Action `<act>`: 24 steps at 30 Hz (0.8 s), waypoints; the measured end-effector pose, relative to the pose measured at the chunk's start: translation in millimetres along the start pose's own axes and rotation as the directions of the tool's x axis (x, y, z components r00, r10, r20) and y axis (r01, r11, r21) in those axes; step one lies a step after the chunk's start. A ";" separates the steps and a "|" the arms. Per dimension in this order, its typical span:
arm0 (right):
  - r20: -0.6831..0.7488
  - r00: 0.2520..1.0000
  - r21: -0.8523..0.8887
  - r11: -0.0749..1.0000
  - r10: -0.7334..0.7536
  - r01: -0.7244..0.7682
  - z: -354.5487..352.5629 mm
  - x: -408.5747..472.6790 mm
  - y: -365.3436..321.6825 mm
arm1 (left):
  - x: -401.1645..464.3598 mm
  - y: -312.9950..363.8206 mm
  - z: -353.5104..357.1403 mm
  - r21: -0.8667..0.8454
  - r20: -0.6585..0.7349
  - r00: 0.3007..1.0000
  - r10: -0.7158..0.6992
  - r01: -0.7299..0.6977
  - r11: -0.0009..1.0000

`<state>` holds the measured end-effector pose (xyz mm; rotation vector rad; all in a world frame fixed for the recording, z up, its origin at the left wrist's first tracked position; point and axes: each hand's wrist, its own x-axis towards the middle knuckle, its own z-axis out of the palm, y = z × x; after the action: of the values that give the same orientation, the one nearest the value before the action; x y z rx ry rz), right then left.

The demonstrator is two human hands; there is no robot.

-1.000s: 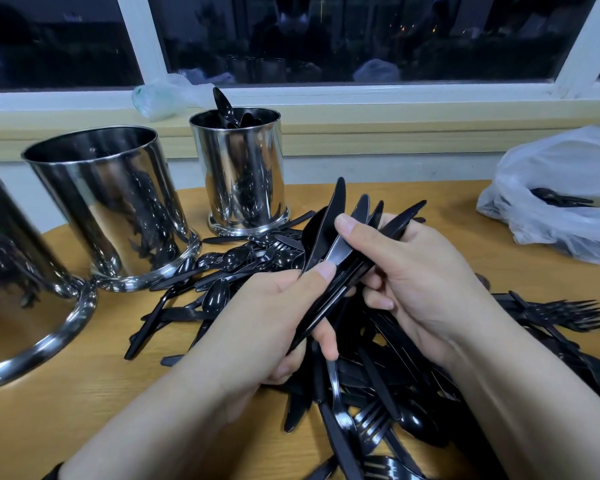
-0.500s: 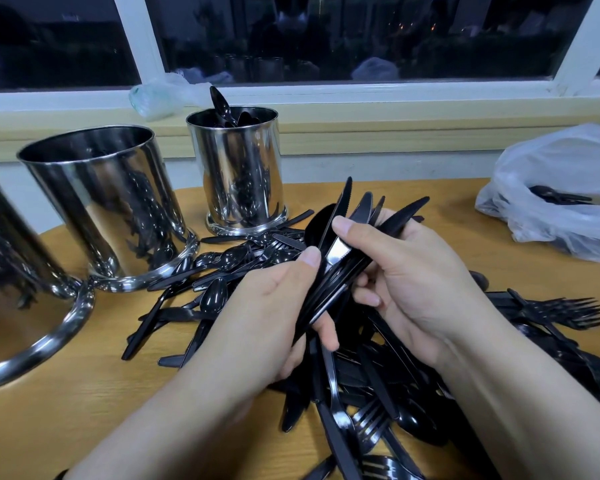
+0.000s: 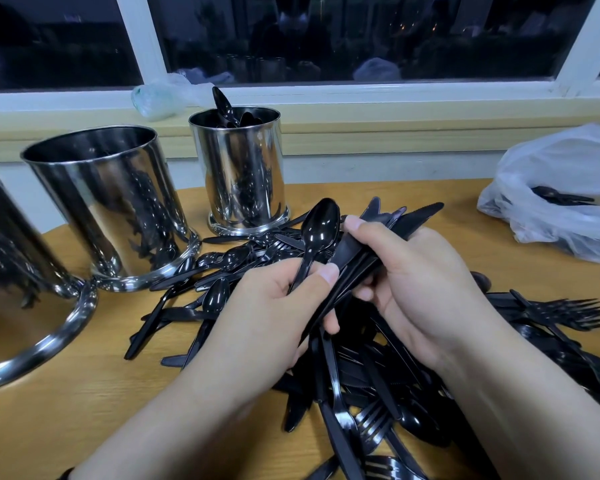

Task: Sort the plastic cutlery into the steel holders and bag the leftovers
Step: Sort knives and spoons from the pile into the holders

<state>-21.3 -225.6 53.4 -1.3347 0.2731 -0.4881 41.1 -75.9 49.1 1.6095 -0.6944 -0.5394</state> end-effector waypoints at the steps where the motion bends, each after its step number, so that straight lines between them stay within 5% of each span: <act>1: 0.003 1.000 -0.002 1.000 -0.003 0.003 0.0 -0.3 -1.0 | 0.2 -0.2 -0.7 -0.007 0.008 1.000 0.005 -0.005 1.000; 7: -0.008 0.998 -0.042 0.997 -0.061 0.060 -1.1 -1.8 -6.0 | 0.9 0.2 -5.9 -0.113 0.107 0.994 -0.006 0.018 0.993; 16: -0.042 0.999 -0.164 0.986 0.000 -0.007 -5.1 -4.6 -14.6 | 5.8 -3.9 -14.3 -0.201 -0.018 1.000 -0.016 0.012 0.980; 24: -0.064 0.989 -0.108 0.986 -0.136 0.128 4.5 -5.0 -8.0 | 10.4 -7.3 -14.5 -0.362 -0.062 0.991 -0.122 0.092 0.928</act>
<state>-25.0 -220.6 61.8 -1.4446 0.2725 -0.6407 59.5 -72.4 44.5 1.3214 -0.4169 -0.6353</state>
